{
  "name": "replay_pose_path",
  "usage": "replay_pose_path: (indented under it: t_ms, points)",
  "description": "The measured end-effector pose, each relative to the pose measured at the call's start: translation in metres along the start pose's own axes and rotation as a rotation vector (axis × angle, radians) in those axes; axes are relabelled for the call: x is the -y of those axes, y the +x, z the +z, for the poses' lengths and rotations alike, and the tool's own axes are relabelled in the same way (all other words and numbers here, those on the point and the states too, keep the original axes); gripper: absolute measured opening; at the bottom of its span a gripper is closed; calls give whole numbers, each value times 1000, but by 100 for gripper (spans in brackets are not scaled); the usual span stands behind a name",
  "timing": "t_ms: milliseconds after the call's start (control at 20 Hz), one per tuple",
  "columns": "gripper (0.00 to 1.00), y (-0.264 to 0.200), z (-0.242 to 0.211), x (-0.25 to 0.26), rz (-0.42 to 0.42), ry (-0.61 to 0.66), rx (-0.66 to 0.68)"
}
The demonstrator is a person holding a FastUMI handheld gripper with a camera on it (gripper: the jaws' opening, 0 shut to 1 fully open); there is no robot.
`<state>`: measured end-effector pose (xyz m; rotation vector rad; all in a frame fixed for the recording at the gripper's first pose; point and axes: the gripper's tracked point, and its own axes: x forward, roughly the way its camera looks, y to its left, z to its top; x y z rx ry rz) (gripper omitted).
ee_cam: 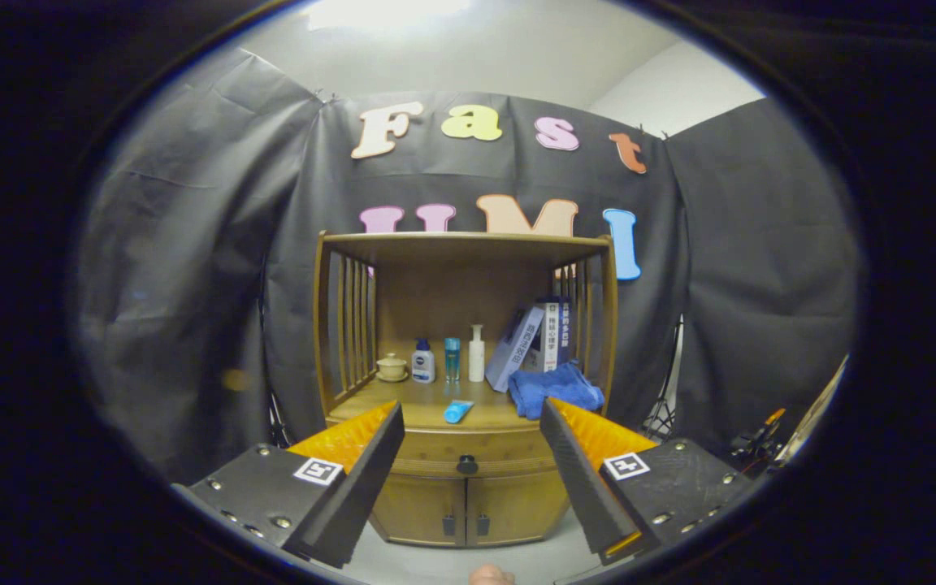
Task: Pull open the drawer, take out the items inside it, and place them on the countertop above the cabinet.
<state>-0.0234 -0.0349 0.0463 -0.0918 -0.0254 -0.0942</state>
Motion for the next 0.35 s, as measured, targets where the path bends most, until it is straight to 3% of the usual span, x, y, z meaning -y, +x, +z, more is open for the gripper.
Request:
replay_pose_path:
  t_ms: [350]
  points:
    - [100,2,-9,-1,0,5,-20]
